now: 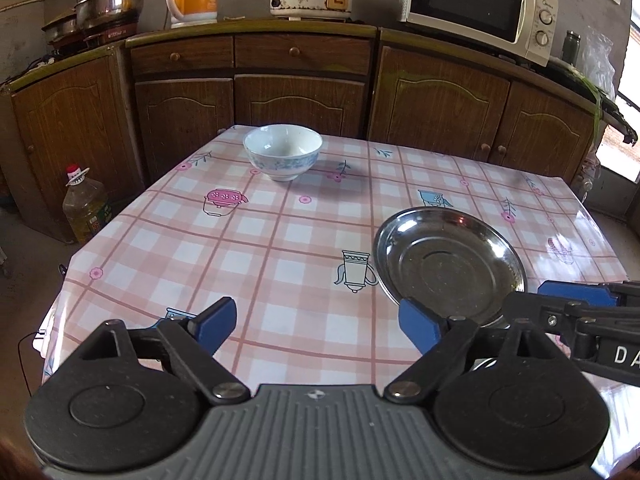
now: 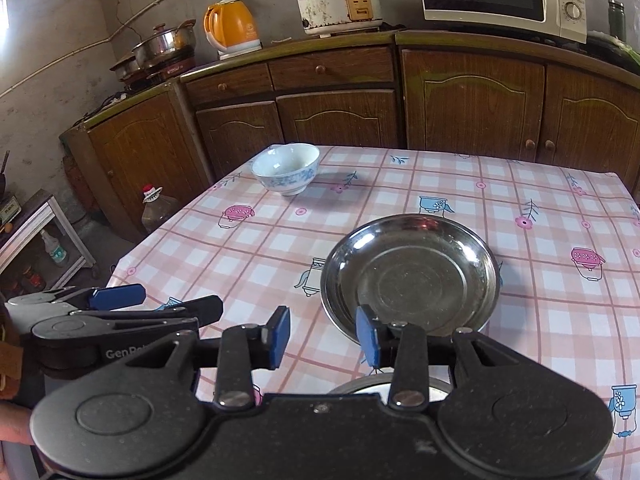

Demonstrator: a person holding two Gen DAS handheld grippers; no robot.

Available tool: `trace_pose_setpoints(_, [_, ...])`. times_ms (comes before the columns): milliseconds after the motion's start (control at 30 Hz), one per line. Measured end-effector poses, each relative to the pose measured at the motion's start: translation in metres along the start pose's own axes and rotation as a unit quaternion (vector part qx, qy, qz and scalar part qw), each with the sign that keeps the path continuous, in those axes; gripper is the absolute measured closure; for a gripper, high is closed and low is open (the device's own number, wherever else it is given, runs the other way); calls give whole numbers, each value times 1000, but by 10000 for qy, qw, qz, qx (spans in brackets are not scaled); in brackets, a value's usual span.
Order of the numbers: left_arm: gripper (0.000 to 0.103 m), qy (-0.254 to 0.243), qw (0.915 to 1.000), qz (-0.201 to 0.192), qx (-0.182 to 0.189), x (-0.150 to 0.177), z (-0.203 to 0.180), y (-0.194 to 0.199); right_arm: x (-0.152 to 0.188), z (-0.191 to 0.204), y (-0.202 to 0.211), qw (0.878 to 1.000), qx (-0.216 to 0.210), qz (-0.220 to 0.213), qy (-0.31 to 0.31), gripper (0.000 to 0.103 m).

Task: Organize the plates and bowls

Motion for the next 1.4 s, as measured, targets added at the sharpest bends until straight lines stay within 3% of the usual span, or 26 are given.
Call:
trace_pose_setpoints(767, [11, 234, 9995, -71, -217, -38, 52, -38, -55, 49, -70, 9998, -150, 1, 91, 56])
trace_pose_setpoints(1400, [12, 397, 9978, 17, -538, -104, 106, -114, -125, 49, -165, 9997, -190, -103, -123, 57])
Point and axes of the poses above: each gripper's, at about its wrist camera, not at the fingertips, and y roughly against the way its jaws point, z to its left, x to its underside, the point moved 10 cm from there along -y, roughly the way its jaws point, and after that the axes turned 4 degrees about x, right-handed, at the moved point
